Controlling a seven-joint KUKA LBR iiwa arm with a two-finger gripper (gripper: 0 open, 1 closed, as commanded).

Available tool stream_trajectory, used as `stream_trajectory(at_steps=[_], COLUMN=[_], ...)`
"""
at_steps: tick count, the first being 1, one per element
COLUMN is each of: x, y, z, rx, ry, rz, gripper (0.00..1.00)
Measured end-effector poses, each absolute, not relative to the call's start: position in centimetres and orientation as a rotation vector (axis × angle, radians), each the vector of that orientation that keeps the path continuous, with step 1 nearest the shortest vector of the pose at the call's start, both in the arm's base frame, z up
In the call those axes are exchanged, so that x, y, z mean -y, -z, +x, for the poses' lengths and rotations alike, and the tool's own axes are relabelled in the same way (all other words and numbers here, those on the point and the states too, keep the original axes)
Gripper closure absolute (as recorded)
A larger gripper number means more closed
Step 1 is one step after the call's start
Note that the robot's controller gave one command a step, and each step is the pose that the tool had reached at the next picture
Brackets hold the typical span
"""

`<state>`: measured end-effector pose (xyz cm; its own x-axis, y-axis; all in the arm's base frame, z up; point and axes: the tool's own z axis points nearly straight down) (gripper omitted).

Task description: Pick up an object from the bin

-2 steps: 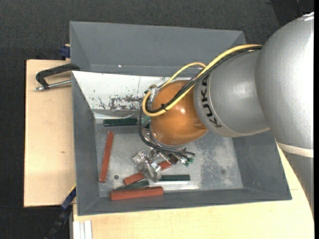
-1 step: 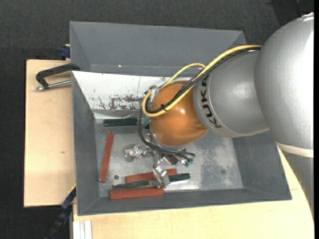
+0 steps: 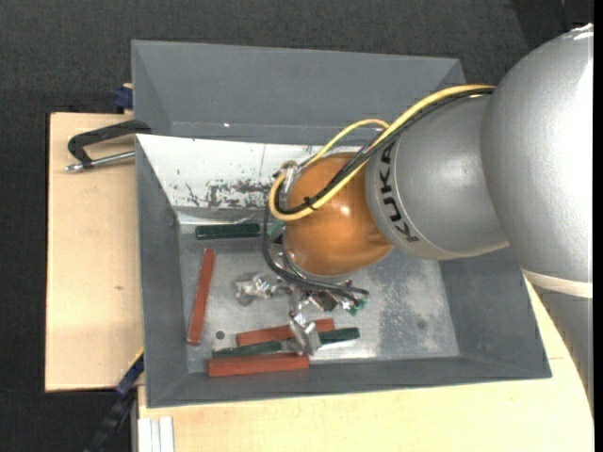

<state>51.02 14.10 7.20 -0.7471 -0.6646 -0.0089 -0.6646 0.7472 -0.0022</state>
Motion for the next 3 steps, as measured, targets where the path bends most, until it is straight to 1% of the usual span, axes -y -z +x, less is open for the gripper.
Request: stream_trajectory(at_steps=[1, 2, 3], x=[-12.97, -13.64, -13.65], y=[-7.27, -7.47, -7.48], z=[49.93, 49.62, 49.63], rx=[-2.936, -2.985, -2.984], ry=[-0.002, 0.005, 0.005], rz=[-1.09, -0.95, -0.951], gripper=[0.0, 1.0, 1.0])
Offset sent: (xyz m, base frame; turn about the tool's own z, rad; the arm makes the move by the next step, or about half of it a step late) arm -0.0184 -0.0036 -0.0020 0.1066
